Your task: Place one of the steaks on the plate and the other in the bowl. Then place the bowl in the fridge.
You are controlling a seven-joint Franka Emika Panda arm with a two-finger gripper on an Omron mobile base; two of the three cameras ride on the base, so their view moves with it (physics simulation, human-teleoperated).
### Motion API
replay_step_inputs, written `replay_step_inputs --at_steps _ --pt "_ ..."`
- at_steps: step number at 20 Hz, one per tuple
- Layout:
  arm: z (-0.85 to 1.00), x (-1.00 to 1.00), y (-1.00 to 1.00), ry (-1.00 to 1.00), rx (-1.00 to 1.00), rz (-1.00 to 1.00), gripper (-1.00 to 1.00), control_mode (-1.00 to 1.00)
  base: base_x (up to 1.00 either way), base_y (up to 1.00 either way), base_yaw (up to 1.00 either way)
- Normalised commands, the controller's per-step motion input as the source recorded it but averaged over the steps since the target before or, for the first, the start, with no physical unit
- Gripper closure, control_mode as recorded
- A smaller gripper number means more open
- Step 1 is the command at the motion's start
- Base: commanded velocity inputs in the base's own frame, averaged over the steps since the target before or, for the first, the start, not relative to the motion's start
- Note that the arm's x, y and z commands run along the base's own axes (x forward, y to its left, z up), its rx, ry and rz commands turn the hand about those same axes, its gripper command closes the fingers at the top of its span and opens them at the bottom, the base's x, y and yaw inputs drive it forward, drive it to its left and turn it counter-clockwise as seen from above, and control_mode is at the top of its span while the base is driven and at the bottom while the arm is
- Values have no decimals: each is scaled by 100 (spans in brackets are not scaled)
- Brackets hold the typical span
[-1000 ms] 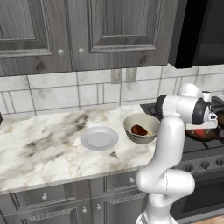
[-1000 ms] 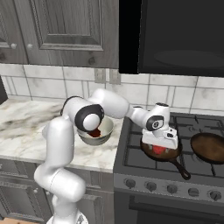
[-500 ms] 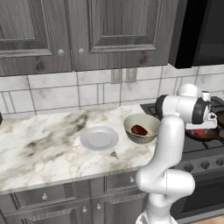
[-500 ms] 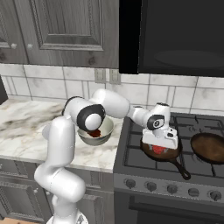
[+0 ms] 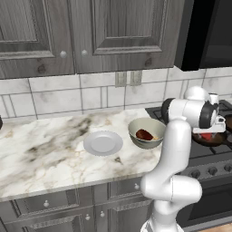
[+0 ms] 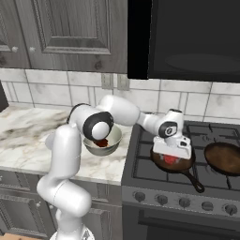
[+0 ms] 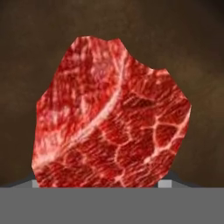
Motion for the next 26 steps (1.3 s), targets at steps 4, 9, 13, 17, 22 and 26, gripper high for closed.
replay_step_inputs --at_steps 4,9,13,17,22,26 --pt "65 -31 0 0 1 0 100 -100 0 0 0" --pt "70 -75 0 -7 1 0 100 -100 0 0 0" --pt "42 -99 14 -16 0 1 100 -100 0 0 0" --pt "19 -100 31 -21 0 3 100 -100 0 0 0" --pt "29 -92 60 -15 0 6 100 -100 0 0 0" --pt "51 -59 91 -2 0 10 100 -100 0 0 0"
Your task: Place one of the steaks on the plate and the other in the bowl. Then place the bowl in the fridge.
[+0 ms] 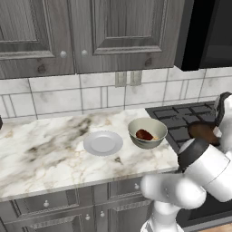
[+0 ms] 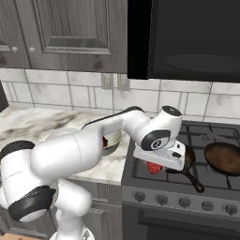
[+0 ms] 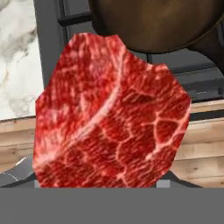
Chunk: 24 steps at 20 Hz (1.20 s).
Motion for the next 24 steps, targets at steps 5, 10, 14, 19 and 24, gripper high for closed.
replay_step_inputs --at_steps 5,10,14,19,24 --pt "54 -65 100 0 -4 9 100 -100 0 0 0" --pt "58 -53 99 0 -8 8 100 -100 0 0 0" --pt "41 -39 100 0 -8 10 100 -100 0 0 0" --pt "38 -18 100 0 -8 9 100 -100 0 0 0" --pt "22 8 100 0 -1 5 100 -100 0 0 0"
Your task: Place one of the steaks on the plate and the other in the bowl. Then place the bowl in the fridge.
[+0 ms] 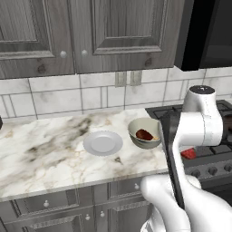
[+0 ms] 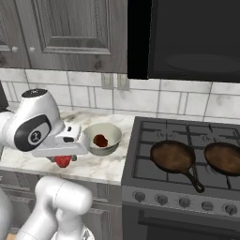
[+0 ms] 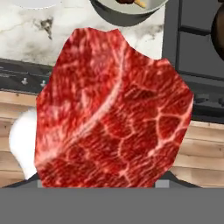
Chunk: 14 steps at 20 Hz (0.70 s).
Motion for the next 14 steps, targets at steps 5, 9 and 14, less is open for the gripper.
replay_step_inputs --at_steps 5,9,14 --pt "3 24 100 6 -2 2 100 -100 0 0 0" --pt "0 24 100 2 -2 1 100 -100 0 0 0" --pt "0 51 100 1 0 0 100 -100 0 0 0"
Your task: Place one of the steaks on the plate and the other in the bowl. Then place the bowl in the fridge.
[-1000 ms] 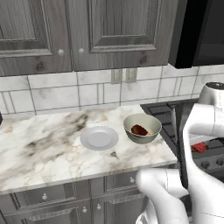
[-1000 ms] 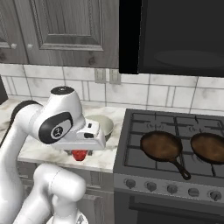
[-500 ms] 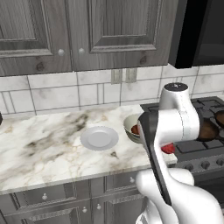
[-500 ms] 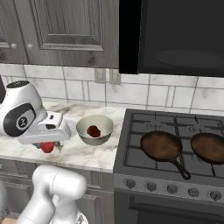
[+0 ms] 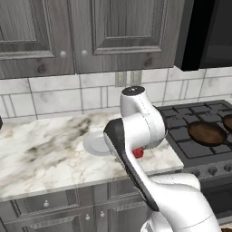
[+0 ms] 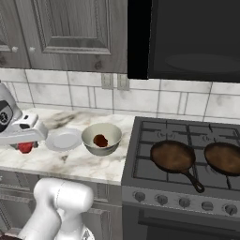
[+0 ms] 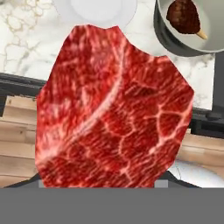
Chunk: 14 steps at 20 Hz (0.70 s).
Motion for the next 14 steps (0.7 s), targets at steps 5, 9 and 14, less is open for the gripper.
replay_step_inputs --at_steps 5,9,14 --pt "-10 91 60 -2 0 1 100 -100 0 0 0" --pt "-43 72 31 -3 0 12 100 -100 0 0 0" --pt "-55 78 3 0 0 13 100 -100 0 0 0"
